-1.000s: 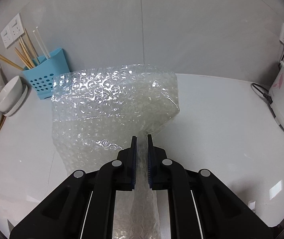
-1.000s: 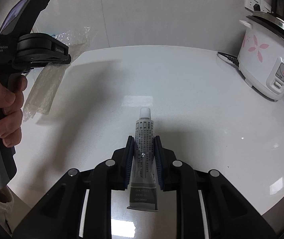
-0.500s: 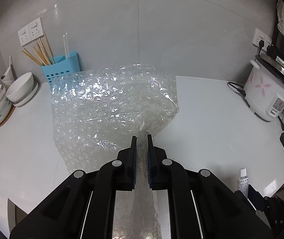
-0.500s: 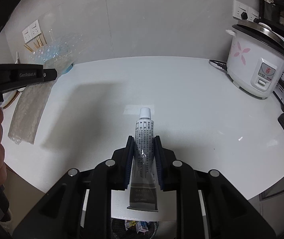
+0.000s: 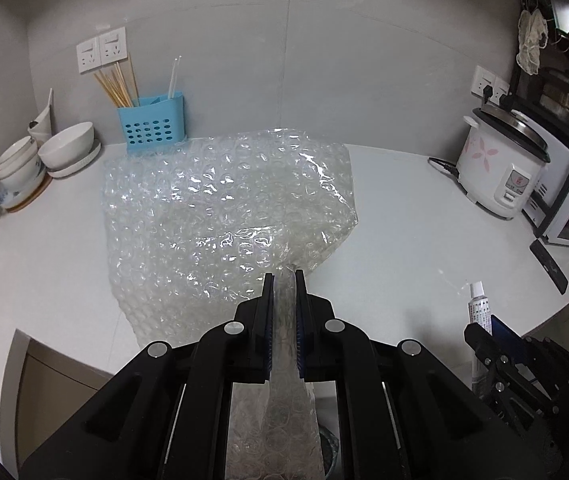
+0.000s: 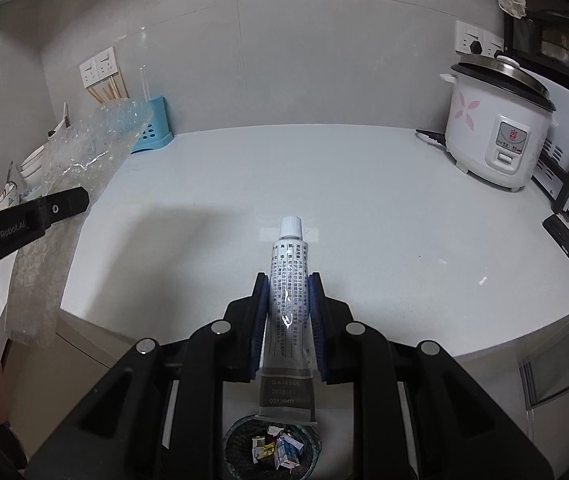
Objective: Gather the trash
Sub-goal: 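Carry the tube and bubble wrap down over the wastebasket with both tools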
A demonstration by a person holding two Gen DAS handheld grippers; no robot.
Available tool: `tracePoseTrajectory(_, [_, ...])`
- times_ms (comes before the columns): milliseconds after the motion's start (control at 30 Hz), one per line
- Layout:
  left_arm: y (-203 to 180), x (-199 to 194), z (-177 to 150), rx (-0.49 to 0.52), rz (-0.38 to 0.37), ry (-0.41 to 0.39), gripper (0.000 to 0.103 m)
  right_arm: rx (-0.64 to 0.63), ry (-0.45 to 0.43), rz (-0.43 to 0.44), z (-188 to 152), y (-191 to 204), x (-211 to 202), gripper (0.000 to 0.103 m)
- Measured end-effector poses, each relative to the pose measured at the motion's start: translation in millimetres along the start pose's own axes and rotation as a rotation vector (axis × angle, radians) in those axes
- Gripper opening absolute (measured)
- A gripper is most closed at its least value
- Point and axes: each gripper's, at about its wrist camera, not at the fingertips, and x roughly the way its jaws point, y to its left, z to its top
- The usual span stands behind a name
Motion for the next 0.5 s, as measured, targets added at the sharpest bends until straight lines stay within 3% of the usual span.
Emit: tracePoseTrajectory(500, [14.6, -67.4, -159.8, -0.035, -0.024, -0.061, 0.008, -0.071, -0.080, 0.059, -126.4, 26.6, -46.9, 0.019])
